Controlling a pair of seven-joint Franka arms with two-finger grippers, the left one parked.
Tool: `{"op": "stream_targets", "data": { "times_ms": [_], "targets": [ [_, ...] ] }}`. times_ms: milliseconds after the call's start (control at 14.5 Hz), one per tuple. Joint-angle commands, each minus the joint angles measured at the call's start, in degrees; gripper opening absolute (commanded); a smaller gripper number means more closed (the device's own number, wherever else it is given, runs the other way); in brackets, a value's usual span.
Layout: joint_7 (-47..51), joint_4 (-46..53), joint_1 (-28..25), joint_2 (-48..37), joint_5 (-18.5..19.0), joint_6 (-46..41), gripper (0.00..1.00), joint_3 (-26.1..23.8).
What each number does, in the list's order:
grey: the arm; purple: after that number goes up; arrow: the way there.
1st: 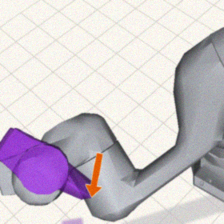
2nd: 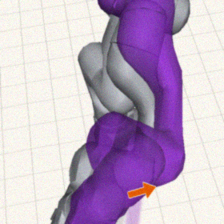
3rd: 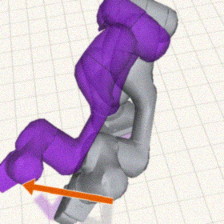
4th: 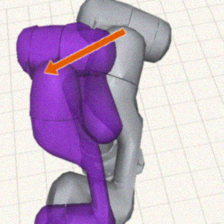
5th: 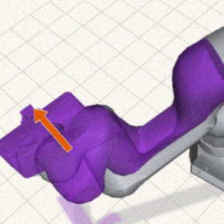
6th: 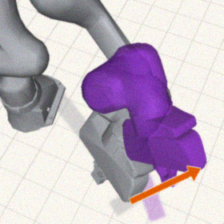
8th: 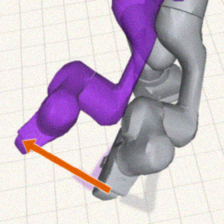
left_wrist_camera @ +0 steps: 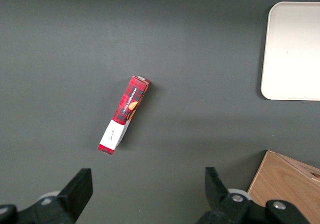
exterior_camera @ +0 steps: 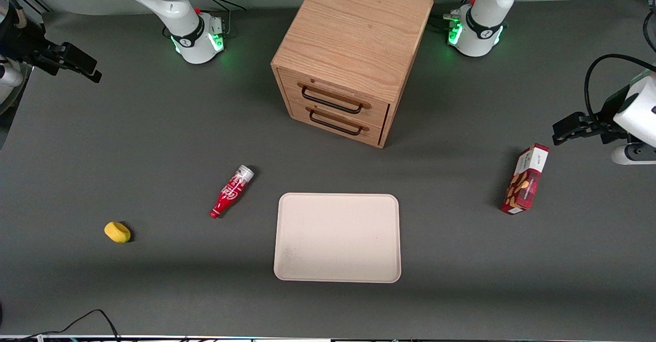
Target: Place coke bottle on tray
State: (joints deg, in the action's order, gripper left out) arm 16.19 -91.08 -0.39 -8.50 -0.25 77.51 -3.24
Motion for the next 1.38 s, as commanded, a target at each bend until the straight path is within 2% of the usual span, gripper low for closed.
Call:
{"op": "stream_targets", "data": {
  "times_ms": [0,414,552,759,966,1172,1310],
  "targets": [
    [-0.9,2.7,0.0,1.1,-1.2,-2.5,1.0,0.3],
    [-1.3,3.1,-0.3,1.6,-1.6,-4.3,1.0,0.6],
    [0.1,5.5,-0.7,3.1,-3.5,-4.3,1.0,0.1],
    [10.9,15.0,-0.9,11.5,-7.6,-4.7,1.0,-2.1],
    [23.6,18.7,-0.9,18.9,-7.8,-4.0,1.0,-8.1],
    [35.5,16.0,-1.4,26.7,-7.1,2.5,1.0,-12.7],
    [39.5,9.9,-1.4,28.8,-6.8,9.0,1.0,-13.2]
  ]
}}
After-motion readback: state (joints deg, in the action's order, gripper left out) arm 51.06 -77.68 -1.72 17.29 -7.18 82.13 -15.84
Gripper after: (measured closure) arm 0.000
